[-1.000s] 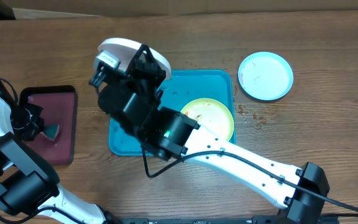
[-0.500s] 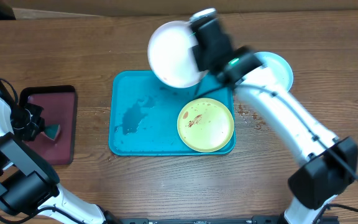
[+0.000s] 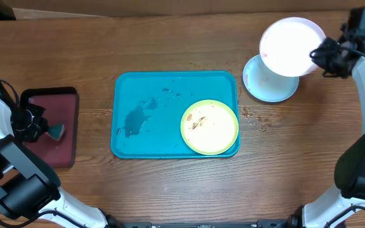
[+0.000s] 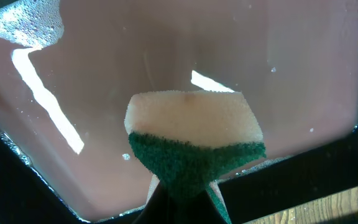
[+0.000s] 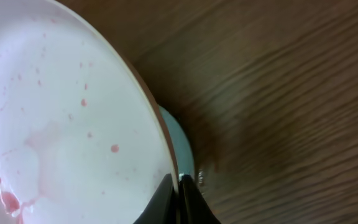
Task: Clean dirty plates on tray and stack at the side
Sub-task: 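Lift the white plate with the right gripper onto the light-blue plate, then move the right gripper to the yellow plate rim and grip it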
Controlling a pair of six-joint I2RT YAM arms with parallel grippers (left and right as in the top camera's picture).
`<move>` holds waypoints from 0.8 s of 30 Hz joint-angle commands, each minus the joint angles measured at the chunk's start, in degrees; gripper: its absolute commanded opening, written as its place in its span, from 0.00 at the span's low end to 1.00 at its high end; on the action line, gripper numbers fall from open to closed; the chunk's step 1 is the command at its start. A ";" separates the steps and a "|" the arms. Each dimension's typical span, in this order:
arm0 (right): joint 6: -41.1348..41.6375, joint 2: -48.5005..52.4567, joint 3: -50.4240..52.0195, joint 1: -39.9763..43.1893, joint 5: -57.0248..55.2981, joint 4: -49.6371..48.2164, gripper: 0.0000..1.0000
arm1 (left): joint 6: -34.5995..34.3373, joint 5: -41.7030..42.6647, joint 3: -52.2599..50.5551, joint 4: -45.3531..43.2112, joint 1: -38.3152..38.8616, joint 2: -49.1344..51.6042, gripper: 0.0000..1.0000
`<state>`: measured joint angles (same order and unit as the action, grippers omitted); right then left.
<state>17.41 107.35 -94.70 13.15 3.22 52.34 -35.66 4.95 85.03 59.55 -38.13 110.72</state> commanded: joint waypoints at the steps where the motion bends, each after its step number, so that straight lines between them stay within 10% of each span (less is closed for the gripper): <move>1: 0.90 -0.83 5.79 0.13 2.49 -4.85 0.04 | 1.03 0.87 -0.04 0.00 -0.11 0.57 0.04; 4: 0.87 -0.83 9.68 -0.07 2.86 -9.57 0.46 | 1.40 0.87 -0.04 -0.02 -0.11 0.57 0.04; 8: 0.87 -0.83 12.59 -1.36 5.25 -12.33 0.56 | 1.40 0.87 -0.04 -0.04 -0.11 0.57 0.04; 15: -6.56 -0.83 13.14 -9.22 20.02 -12.00 0.58 | 1.42 0.87 -0.04 -0.02 -0.11 0.57 0.04; 24: -6.80 -0.83 13.29 -25.40 6.56 -5.64 0.58 | 1.88 0.90 -0.04 0.00 -0.11 0.57 0.04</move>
<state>11.79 107.37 -81.82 -8.16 17.34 46.11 -35.20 5.41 84.99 59.57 -38.13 110.72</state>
